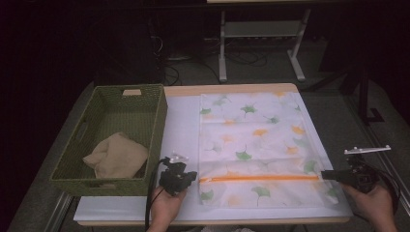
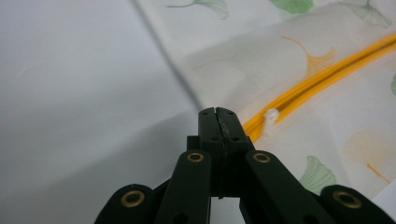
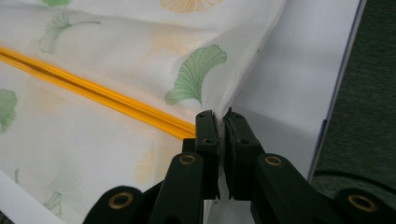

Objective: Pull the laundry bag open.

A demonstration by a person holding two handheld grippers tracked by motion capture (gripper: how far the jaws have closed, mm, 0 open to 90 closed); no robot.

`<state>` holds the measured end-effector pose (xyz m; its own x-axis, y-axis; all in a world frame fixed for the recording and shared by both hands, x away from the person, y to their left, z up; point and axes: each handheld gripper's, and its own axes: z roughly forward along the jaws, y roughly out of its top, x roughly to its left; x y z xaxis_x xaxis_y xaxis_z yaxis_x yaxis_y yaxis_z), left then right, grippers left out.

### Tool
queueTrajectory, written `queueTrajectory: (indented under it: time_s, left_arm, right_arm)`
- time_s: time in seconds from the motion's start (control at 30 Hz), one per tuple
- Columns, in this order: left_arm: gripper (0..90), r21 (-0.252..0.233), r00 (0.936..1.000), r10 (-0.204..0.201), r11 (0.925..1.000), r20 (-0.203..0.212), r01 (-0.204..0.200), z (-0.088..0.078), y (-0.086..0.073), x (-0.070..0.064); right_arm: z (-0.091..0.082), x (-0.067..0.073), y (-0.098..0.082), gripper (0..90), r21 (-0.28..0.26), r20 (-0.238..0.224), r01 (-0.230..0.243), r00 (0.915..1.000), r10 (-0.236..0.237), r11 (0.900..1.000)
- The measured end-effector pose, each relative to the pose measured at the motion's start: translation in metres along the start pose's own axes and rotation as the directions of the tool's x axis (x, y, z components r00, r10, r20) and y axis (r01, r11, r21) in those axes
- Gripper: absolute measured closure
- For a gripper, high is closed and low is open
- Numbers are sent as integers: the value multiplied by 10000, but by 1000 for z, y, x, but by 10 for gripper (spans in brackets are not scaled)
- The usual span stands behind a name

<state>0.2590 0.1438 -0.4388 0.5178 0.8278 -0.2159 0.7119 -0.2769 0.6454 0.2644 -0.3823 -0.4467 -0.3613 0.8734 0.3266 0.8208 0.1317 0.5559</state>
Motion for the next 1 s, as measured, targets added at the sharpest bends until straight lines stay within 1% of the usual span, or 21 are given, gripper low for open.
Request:
queueTrajectory:
  time_s: [0.03,0.07,0.1,0.13,0.2,0.27,0.33,0.37,0.43,0.5,0.53,0.57,0.63,0.7,0.8,0.87,1.0]
  left_arm:
    - [900,24,9999,136,9999,10,-136,0,-1,-1]
    - [900,34,9995,317,9995,37,-318,0,-2,-4]
    - [900,7,9993,344,9994,137,-345,1,-2,-5]
    - [900,-76,9989,317,9995,338,-314,2,0,-6]
    - [900,-211,9983,305,9993,490,-295,3,3,-8]
    - [900,-235,9966,239,9995,793,-221,5,5,-9]
    - [900,-258,9954,184,9995,943,-160,7,5,-10]
    - [900,-241,9942,166,9996,1064,-141,8,6,-10]
    - [900,-291,9935,176,9995,1121,-144,10,6,-11]
    - [900,-257,9916,54,9997,1294,-21,12,5,-11]
    - [900,-257,9916,54,9997,1294,-21,12,5,-11]
    - [900,-228,9908,57,9997,1355,-27,14,5,-12]
    - [900,-228,9893,92,9997,1459,-59,15,5,-13]
    - [899,-293,9877,71,9996,1565,-26,15,6,-13]
    - [874,-366,9863,97,9993,1650,-37,13,8,-13]
    - [861,-441,9847,75,9990,1739,2,12,9,-13]
    - [845,-495,9833,160,9987,1814,-71,11,12,-14]
  right_arm:
    - [0,-1,0,840,-175,-255,-79,9996,75,9998]
    - [-1,0,1,833,-220,-370,-79,9993,71,9997]
    - [-1,2,2,826,-229,-364,-36,9993,28,9997]
    - [-1,4,3,814,-233,-253,60,9997,-66,9997]
    - [0,7,5,721,-253,-162,81,9998,-85,9996]
    - [-1,7,4,714,-252,-65,77,9999,-79,9997]
    - [-3,6,2,682,-265,-77,64,9999,-66,9996]
    - [-4,5,1,680,-286,-79,50,10000,-53,9996]
    - [-8,5,0,676,-348,-69,73,9999,-75,9994]
    - [-12,6,-1,668,-467,-43,235,9997,-237,9986]
    - [-12,6,-1,668,-467,-43,235,9997,-237,9986]
    - [-17,8,-1,667,-604,-75,347,9994,-352,9976]
    - [-19,11,-1,664,-672,-228,425,9988,-441,9968]
    - [-20,15,-1,654,-689,-364,633,9972,-659,9956]
    - [-19,21,2,649,-658,-449,912,9945,-943,9937]
    - [-20,25,4,645,-765,-470,1087,9925,-1125,9911]
    - [-20,33,7,633,-830,-561,1310,9891,-1359,9879]
